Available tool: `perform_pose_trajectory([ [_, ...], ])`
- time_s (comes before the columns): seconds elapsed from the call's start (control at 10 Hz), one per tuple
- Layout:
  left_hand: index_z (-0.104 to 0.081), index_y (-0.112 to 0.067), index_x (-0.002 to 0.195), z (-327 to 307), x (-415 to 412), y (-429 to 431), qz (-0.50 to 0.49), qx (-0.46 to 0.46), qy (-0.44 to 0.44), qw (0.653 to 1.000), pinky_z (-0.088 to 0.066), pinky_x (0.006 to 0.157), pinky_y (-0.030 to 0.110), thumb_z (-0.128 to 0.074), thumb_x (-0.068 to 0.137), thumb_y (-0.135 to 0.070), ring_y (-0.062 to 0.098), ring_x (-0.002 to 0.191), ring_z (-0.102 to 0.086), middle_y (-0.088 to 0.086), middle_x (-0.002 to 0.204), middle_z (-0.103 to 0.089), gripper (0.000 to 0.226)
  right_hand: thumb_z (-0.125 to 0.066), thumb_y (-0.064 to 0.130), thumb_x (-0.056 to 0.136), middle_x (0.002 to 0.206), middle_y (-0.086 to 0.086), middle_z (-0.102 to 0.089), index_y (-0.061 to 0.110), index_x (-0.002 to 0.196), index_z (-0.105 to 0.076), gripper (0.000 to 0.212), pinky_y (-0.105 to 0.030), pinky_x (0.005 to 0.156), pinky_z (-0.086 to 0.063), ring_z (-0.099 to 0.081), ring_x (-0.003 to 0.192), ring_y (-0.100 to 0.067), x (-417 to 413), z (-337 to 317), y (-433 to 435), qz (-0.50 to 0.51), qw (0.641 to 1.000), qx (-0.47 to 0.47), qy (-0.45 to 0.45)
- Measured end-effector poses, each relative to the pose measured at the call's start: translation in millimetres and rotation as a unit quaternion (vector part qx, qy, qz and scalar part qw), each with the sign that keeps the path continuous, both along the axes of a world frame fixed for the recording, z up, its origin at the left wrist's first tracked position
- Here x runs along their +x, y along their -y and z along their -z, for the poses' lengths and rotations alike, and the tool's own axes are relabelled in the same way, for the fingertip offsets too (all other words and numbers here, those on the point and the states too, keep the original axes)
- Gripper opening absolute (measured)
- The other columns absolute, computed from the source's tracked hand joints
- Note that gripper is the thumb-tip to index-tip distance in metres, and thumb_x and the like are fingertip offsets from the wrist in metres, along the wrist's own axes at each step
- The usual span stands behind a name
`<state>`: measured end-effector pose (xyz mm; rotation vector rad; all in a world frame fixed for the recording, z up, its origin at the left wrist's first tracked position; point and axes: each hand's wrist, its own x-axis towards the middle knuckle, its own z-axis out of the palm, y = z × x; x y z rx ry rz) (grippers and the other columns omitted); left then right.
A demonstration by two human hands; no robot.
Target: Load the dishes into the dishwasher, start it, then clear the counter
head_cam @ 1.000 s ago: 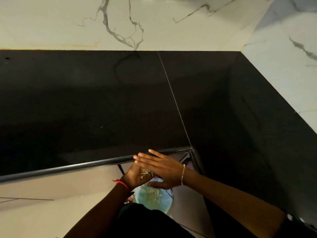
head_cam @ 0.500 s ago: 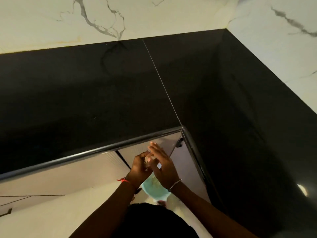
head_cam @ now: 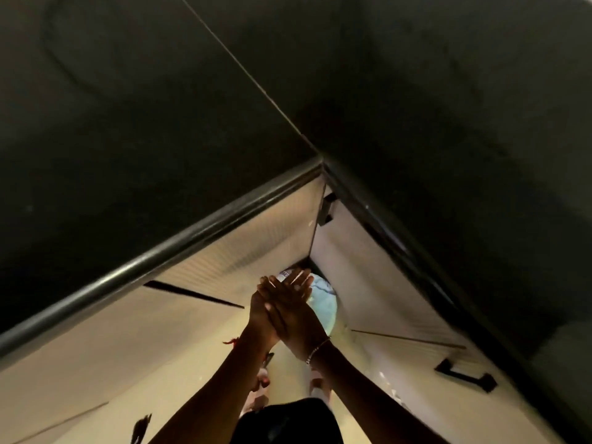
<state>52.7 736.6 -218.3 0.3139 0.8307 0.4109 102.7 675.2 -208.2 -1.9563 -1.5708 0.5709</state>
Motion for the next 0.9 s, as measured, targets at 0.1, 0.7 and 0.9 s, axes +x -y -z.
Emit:
perform_pose_trajectory([
  [0.1,-0.037,-0.004,0.137,49,8,-5,0.023,-0.072,0.078,0.994,-0.033,0.106,0.036,-0.017,0.096,-0.044,0.028,0.126,-0.046,0.018,0.144,-0.038,0.061,-0.018,0.029,0.101,0.13,-0.001,-0.057,0.016,0.124,-0.057,0.047,-0.022,0.112,-0.02,-0.047,0.124,-0.013,6,66,-3,0.03,0.999,-0.016,0.041],
  [0.7,-0.057,-0.015,0.113,139,13,-27,-0.033,-0.131,-0.093,0.986,-0.039,0.092,0.037,-0.042,0.092,-0.041,0.019,0.096,-0.055,0.005,0.117,-0.059,0.036,0.034,0.066,0.067,0.155,-0.013,-0.001,0.019,0.148,-0.01,0.104,-0.044,0.116,-0.006,-0.006,0.144,-0.029,23,161,-12,0.241,0.918,-0.313,0.017],
  [0.9,-0.058,-0.013,0.089,80,6,-16,0.009,-0.136,-0.132,0.982,-0.048,0.074,0.036,-0.046,0.088,-0.046,0.026,0.082,-0.059,0.007,0.095,-0.061,0.035,-0.036,0.024,0.094,0.149,-0.008,-0.031,0.019,0.144,-0.031,0.05,-0.046,0.114,0.009,-0.03,0.138,-0.025,26,116,-6,0.145,0.958,-0.234,0.077],
])
